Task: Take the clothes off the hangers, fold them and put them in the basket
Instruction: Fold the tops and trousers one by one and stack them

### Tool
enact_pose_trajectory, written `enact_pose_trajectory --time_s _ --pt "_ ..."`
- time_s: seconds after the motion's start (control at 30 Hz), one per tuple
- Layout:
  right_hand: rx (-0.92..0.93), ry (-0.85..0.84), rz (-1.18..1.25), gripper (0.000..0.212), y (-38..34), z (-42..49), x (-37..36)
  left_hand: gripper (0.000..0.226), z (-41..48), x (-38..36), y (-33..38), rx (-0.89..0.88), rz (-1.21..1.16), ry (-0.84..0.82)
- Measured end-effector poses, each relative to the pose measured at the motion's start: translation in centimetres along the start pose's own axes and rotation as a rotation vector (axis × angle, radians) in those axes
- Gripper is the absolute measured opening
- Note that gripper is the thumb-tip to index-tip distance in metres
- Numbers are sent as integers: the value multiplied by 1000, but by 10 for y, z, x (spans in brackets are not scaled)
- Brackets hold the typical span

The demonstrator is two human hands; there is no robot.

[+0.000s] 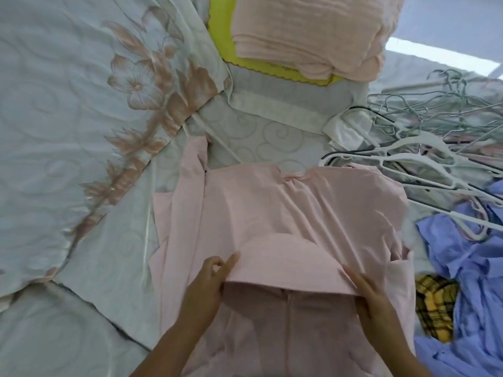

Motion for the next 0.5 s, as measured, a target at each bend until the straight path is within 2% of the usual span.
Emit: enact_pose_trajectory --time_s 0.03,0.1,0.17,0.2,0.3,0.43,0.5 --pt "15 -11 -48 72 10 -6 0 70 -6 -3 -3 -30 57 -73" --pt "27 -36 -201 70 25 -18 -5 52 -16 -10 -13 -140 213 -227" --pt "71 -70 -318 79 37 -24 -12 69 -28 -22 -29 -262 356 -313" --pt "84 -73 -351 80 40 -26 -14 68 -31 -28 -36 -262 405 -318" --pt "129 -32 -411 62 39 -29 -18 57 -37 -40 -35 -296 491 -303" --pt "93 -23 -501 65 30 -30 -22 61 -39 -54 -29 -315 469 -260" --pt "152 70 -503 45 10 -27 -24 64 -41 -57 -26 -300 514 -211"
Point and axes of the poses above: each hand's wrist, its own z-axis towards the middle knuckle, its own x-axis out of the back of the hand, y = z × x, the point moved 2 cm from there along z, towards the middle knuckle, and after that the axes turned 9 degrees about -x, right-handed, at the moved point
